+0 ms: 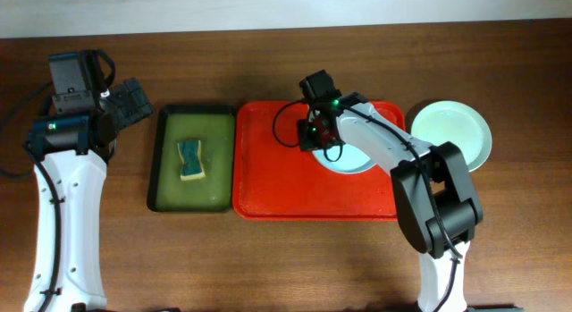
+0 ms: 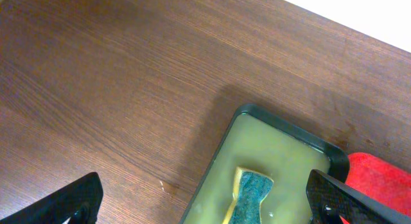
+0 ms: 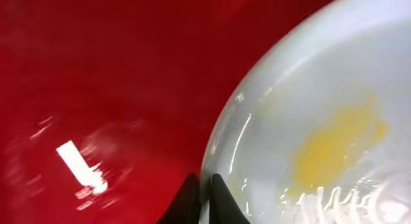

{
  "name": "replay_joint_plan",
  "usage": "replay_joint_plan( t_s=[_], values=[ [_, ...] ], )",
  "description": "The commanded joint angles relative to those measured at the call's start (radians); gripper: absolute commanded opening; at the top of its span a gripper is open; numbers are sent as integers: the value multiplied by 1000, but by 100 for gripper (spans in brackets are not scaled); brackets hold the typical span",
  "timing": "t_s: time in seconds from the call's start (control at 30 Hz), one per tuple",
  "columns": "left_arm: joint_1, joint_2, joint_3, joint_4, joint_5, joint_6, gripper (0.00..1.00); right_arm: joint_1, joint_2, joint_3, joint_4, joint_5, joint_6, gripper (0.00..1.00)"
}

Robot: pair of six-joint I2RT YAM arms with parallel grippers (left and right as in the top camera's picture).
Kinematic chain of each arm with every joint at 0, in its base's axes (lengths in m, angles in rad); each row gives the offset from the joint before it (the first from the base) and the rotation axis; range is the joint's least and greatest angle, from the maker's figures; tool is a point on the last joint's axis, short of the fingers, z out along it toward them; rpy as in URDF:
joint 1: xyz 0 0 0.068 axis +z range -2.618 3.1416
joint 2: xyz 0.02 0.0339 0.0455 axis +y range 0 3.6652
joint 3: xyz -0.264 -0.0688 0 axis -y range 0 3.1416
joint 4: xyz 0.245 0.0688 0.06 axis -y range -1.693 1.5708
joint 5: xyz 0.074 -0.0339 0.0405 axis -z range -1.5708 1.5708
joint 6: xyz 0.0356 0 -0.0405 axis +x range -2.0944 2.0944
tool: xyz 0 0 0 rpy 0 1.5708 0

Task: Clean dirty plates on tray and stack at the side
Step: 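Move the right gripper back and grasp the rim of the last white plate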

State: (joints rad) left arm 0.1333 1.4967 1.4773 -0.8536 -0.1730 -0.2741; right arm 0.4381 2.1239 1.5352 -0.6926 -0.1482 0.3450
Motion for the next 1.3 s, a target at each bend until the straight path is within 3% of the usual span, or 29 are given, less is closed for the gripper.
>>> replay_joint_plan(
  t_s=[0.0, 0.2, 0.27, 0.3, 0.4, 0.5, 0.53, 0.57, 0.73, 0.77, 0.83, 1.0, 1.17, 1.27],
  values=[
    [1, -4, -3, -1, -7, -10, 100, 74, 11, 6, -34, -201, 62, 7],
    [1, -4, -3, -1, -7, -10, 99, 186, 3, 13, -38, -215, 110, 12],
    [1, -4, -3, -1, -7, -10, 99, 187, -13, 46, -80, -214, 124, 28],
    [1, -4, -3, -1, -7, -10, 99, 182, -25, 71, -106, -214, 124, 31],
    [1, -4, -3, -1, -7, -10, 99, 155, -74, 183, -248, -179, 72, 36],
    [1, -4, -3, -1, -7, -10, 99, 98, -111, 270, -465, -15, 48, 40],
    [1, -4, -3, -1, -7, -10, 99, 75, -116, 272, -508, 35, 48, 54],
    [1, -4, -3, -1, -7, -10, 100, 44, -115, 271, -547, 64, 48, 99],
    [1, -4, -3, -1, -7, -10, 99, -92, -113, 194, -579, 66, 48, 99],
    [1, -4, -3, -1, -7, -10, 99, -113, -113, 169, -579, 66, 48, 94],
    [1, -4, -3, -1, -7, -10, 99, -144, -113, 106, -566, 66, 48, 66],
    [1, -4, -3, -1, -7, -10, 99, -143, -113, -98, -360, 32, 53, 43],
    [1, -4, -3, -1, -7, -10, 99, -143, -113, -196, -196, -40, 56, 34],
    [1, -4, -3, -1, -7, -10, 99, -143, -113, -198, -176, -43, 58, 14]
  ],
)
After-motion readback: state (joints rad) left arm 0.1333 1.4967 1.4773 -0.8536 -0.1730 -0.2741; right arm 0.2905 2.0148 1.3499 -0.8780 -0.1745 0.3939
